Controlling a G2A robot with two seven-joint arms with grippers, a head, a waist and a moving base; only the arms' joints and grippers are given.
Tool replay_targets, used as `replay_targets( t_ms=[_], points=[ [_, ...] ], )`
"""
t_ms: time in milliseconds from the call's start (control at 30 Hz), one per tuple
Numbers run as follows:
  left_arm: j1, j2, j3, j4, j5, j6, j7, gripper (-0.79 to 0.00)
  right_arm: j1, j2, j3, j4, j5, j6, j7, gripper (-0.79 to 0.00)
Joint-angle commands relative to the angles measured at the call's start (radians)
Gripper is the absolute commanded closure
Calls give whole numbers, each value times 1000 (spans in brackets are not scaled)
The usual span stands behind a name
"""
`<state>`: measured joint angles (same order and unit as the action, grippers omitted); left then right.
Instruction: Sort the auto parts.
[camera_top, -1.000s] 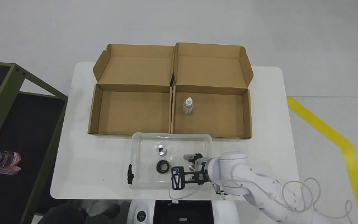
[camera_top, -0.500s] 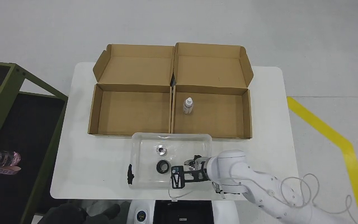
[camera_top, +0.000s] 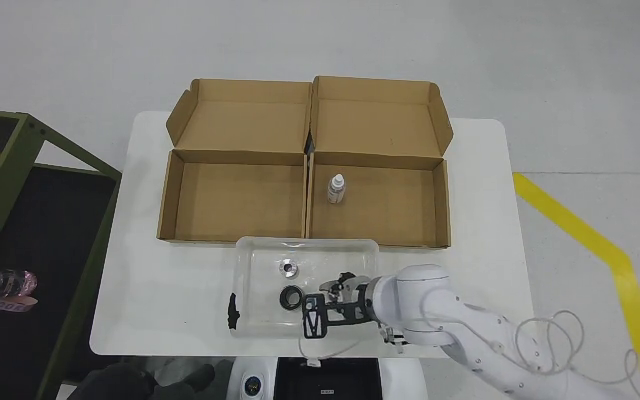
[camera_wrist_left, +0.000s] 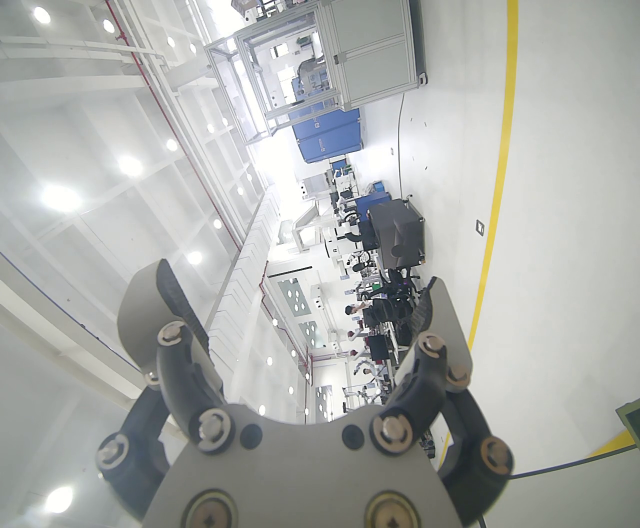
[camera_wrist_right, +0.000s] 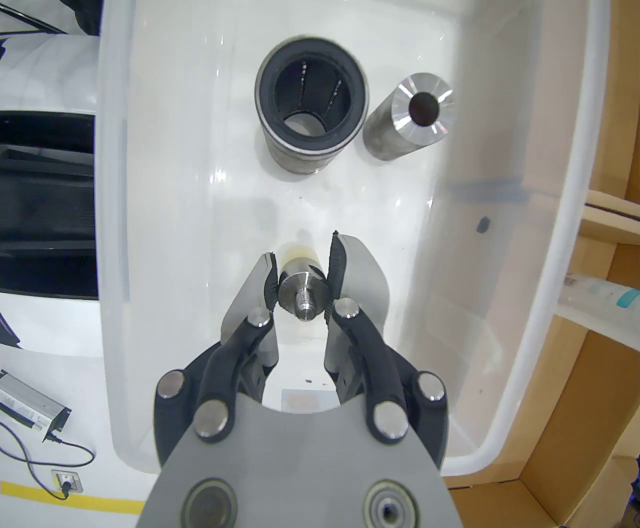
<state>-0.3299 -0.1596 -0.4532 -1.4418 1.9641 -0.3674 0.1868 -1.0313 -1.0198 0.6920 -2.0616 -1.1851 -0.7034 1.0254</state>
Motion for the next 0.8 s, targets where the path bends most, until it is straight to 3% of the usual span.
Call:
replay_targets(
  t_ms=[0, 467, 767],
  points=[
    [0, 0, 0, 0, 0, 0, 0, -785, -5, 3, 13, -11, -10, 0, -20, 0],
    [0, 0, 0, 0, 0, 0, 0, -785, -72, 31, 159, -158, -106, 24, -210, 0],
    [0, 0, 0, 0, 0, 0, 0, -785, -105, 40, 253, -179, -156, 61, -357, 0]
  ],
)
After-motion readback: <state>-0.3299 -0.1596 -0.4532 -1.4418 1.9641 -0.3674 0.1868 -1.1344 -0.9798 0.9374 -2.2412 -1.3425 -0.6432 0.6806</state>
